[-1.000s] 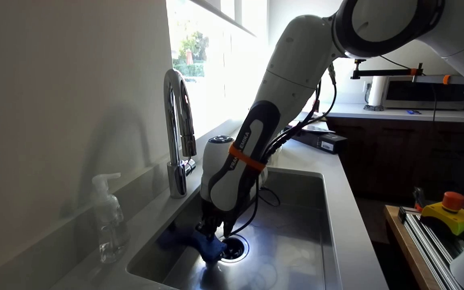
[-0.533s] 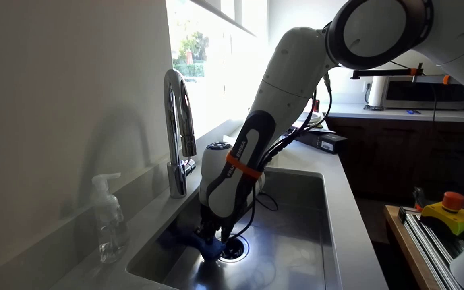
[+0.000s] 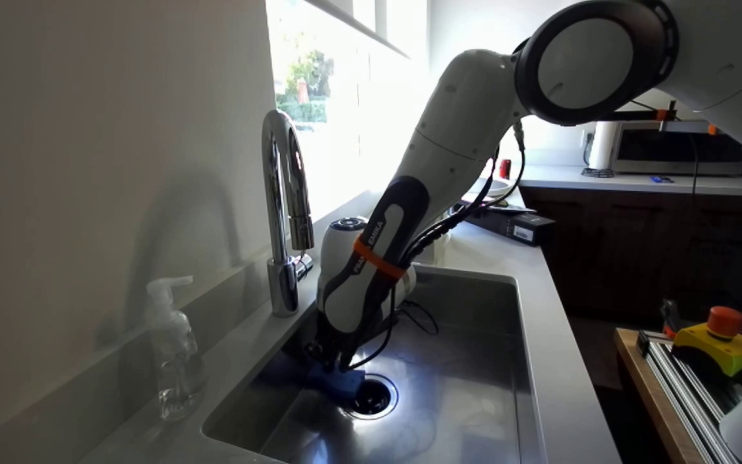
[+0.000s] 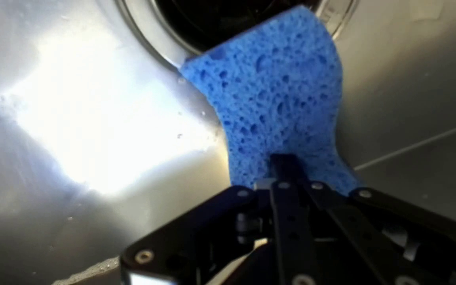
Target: Use the blue sponge to wipe the sink.
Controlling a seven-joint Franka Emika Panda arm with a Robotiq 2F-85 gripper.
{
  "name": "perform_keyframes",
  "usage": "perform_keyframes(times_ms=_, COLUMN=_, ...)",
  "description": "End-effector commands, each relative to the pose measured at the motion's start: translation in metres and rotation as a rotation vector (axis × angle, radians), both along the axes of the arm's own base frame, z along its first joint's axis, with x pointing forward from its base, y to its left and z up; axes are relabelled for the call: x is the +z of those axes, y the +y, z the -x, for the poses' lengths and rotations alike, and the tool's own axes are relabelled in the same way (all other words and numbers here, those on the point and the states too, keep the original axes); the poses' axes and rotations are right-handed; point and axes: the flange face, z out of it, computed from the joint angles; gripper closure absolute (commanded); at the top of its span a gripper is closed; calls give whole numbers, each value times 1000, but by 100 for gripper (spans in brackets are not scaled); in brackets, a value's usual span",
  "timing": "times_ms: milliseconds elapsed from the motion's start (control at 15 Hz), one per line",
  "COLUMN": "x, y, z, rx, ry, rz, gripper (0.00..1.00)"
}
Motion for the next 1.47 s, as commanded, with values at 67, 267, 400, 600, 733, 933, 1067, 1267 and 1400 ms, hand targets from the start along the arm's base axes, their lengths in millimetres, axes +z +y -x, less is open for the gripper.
perform_keyframes(times_ms=67, x=-11, y=-26, z=-12, rx=-98, ry=-28, rz=30, gripper=100)
perform_keyframes(times_ms=267, x=-16, y=-42, z=-11, rx=-133, ry=-22, rz=51, gripper=100)
perform_keyframes(times_ms=400, x=-20, y=-47, z=-10, rx=-143, ry=-20, rz=61, gripper=100)
perform_keyframes(times_ms=600, x=-20, y=-54, z=-7, rx=-159, ry=-22, rz=76, gripper=100)
perform_keyframes(times_ms=733, x=-20, y=-61, z=-4, rx=-180, ry=-27, rz=87, gripper=100)
perform_keyframes(times_ms=933, x=-20, y=-80, z=-1, rx=-227, ry=-25, rz=93, gripper=100)
perform_keyframes(times_ms=1067, x=-20, y=-91, z=-1, rx=-260, ry=-29, rz=91, gripper=100)
perform_keyframes(times_ms=1267, x=-19, y=-102, z=-2, rx=-298, ry=-40, rz=96, gripper=100)
perform_keyframes(times_ms=1400, x=-18, y=-105, z=-3, rx=-308, ry=-36, rz=83, gripper=100)
